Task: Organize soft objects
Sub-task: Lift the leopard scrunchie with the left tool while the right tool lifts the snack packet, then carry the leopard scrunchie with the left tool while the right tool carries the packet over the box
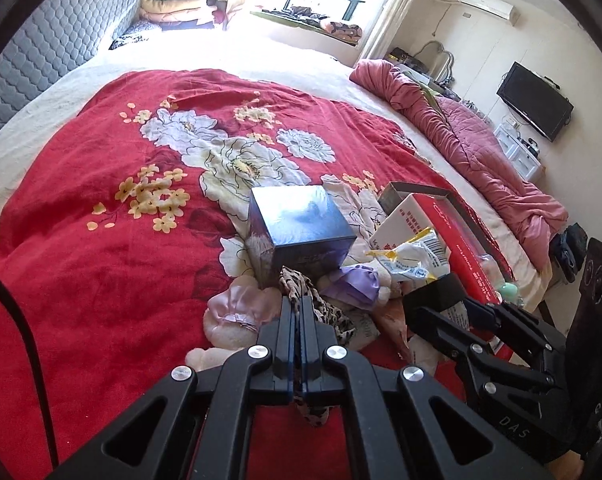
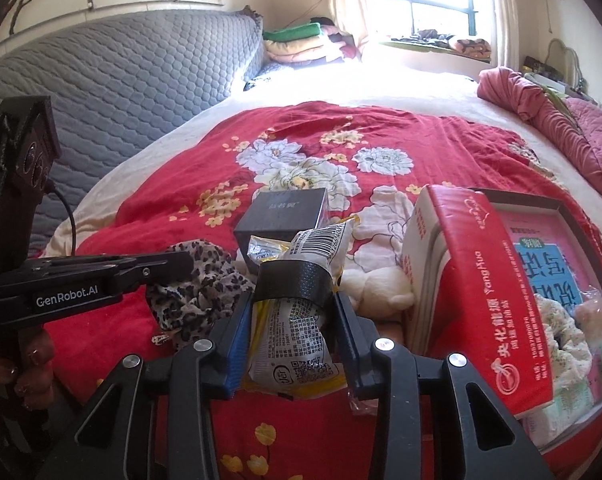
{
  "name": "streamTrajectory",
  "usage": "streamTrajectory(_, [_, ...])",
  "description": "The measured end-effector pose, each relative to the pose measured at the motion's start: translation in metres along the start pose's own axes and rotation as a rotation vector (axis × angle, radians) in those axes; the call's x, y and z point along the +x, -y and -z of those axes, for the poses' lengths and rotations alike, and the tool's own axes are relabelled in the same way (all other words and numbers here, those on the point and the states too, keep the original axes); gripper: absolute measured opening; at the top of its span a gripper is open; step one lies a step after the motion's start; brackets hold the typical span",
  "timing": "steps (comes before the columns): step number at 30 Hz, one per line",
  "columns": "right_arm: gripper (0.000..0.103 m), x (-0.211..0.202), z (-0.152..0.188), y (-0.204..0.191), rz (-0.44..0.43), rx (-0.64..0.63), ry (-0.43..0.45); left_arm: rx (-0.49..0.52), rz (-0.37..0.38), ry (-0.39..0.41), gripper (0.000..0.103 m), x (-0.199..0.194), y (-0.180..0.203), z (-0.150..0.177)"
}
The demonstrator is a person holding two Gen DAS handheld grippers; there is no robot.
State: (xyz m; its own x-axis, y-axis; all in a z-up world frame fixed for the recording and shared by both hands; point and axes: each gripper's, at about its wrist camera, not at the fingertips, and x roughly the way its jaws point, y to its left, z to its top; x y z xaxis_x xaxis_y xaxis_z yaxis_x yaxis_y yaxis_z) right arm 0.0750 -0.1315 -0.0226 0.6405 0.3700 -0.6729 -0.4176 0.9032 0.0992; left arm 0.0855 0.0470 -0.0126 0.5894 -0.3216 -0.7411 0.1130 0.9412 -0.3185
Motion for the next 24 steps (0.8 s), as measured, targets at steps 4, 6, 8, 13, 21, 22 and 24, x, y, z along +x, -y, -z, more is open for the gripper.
streamTrajectory(4, [0.04, -0.015, -0.002, 0.007, 0.004, 0.004, 0.034, 0.037, -0.027, 0.034, 0.001, -0.015, 0.021, -0.004])
streamTrajectory(6, [0.04, -0.022, -0.003, 0.011, 0.006, 0.008, 0.05, 0.047, -0.03, 0.046, 0.001, -0.02, 0.029, -0.007])
streamTrajectory(8, [0.04, -0.028, -0.005, 0.015, 0.013, 0.007, 0.065, 0.056, -0.031, 0.052, 0.001, -0.024, 0.038, -0.01])
streamTrajectory(13, [0.04, -0.046, -0.009, 0.027, 0.027, 0.028, 0.11, 0.076, -0.033, 0.072, 0.001, -0.033, 0.06, -0.018])
streamTrajectory(21, [0.04, -0.072, -0.012, 0.055, 0.057, 0.08, 0.173, 0.125, -0.022, 0.113, 0.001, -0.049, 0.096, -0.036])
streamTrajectory(22, [0.04, -0.076, -0.013, 0.06, 0.057, 0.092, 0.181, 0.135, -0.018, 0.119, 0.001, -0.052, 0.102, -0.039])
streamTrajectory(24, [0.04, -0.083, -0.013, 0.067, 0.069, 0.102, 0.199, 0.152, -0.011, 0.132, 0.001, -0.057, 0.114, -0.045])
